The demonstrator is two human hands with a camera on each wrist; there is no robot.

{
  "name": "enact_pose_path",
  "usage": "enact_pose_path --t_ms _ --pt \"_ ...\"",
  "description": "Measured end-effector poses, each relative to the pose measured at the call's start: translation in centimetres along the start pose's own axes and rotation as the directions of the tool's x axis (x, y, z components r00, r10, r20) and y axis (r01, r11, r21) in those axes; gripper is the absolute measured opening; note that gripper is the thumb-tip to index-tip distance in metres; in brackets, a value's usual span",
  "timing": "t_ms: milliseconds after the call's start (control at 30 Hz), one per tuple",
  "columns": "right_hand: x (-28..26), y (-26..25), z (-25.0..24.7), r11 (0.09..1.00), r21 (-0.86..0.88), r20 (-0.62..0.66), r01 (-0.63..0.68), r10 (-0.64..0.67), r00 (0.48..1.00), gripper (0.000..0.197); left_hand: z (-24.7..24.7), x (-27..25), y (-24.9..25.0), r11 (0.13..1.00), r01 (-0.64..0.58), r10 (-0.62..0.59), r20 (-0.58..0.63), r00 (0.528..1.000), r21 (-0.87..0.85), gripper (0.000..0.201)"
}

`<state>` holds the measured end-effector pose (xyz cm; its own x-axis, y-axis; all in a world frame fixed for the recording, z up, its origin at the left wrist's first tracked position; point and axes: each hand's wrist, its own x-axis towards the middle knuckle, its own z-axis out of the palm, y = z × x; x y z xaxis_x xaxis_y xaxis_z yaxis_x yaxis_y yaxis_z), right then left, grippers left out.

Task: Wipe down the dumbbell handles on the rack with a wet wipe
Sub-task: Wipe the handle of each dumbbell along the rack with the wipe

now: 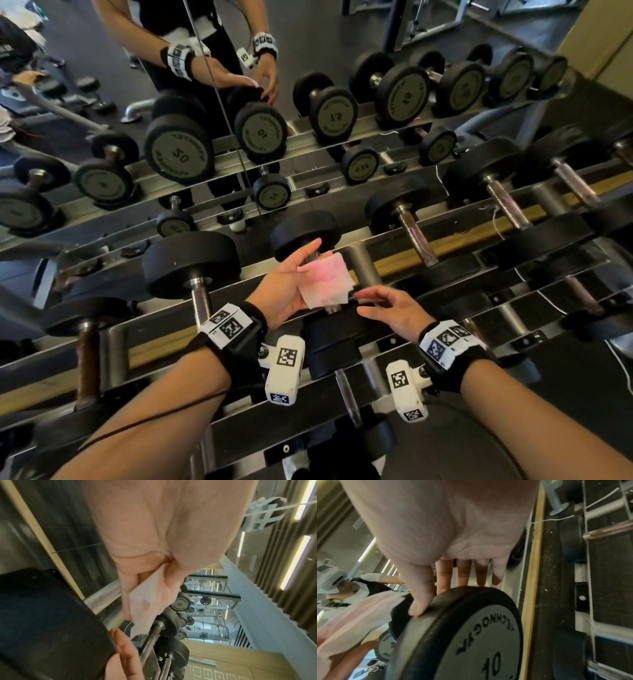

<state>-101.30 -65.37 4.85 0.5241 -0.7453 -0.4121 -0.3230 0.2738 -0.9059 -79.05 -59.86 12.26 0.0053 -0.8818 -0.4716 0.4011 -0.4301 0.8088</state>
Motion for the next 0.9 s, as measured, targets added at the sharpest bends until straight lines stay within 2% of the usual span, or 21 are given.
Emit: enact_pose_path --t_ms 67,167,267,367,467,567,733,767,833,900 --pt "0.1 -1.5 0.4 0.999 0.017 -0.007 0.029 -0.029 1.000 0.033 0.0 -0.5 0.4 0.999 -0.015 0.013 0.049 0.999 0.036 0.061" --pt "0.3 -3.4 1.6 0.993 0.116 -0.036 0.027 -0.023 0.999 0.034 -0.7 -1.0 0.2 0.994 -0.028 0.020 0.079 0.997 0.104 0.065" --pt "0.1 -4.4 2.8 0.995 0.101 -0.067 -0.013 0.020 0.998 0.020 -1.1 -1.3 -0.5 0.979 -0.049 0.027 0.112 0.993 0.198 0.067" --pt "0.4 -4.6 3.7 0.999 0.033 -0.114 0.039 -0.035 0.993 0.025 -1.5 -1.4 -1.2 0.954 -0.090 0.057 0.121 0.991 0.287 0.064" --pt "0.7 -5.1 3.6 0.996 0.056 -0.173 0.076 -0.066 0.983 0.021 -1.6 -1.0 -1.6 0.925 -0.123 0.132 -0.001 0.991 0.359 0.059" --pt "1.5 -5.8 2.7 0.996 0.080 -0.161 0.035 -0.022 0.987 0.013 -1.3 -0.5 -2.0 0.929 -0.122 0.168 -0.103 0.980 0.350 0.057" --pt "3.0 -6.4 0.2 0.966 0.236 0.081 -0.103 0.086 0.993 0.016 0.4 0.7 -2.8 0.950 -0.125 0.196 -0.237 0.952 0.285 0.050" --pt "3.5 -6.2 -0.5 0.974 0.197 0.097 -0.111 0.093 0.991 0.017 0.9 0.9 -3.0 0.956 -0.129 0.201 -0.272 0.941 0.262 0.047" --pt "4.5 -5.9 -2.2 0.994 0.040 0.040 -0.099 0.097 0.994 0.016 1.5 1.2 -3.5 0.969 -0.130 0.200 -0.357 0.912 0.211 0.043" --pt "5.9 -5.5 -3.9 0.994 0.031 -0.020 -0.106 0.107 0.994 0.017 1.8 1.1 -4.2 0.973 -0.131 0.203 -0.442 0.874 0.189 0.041"
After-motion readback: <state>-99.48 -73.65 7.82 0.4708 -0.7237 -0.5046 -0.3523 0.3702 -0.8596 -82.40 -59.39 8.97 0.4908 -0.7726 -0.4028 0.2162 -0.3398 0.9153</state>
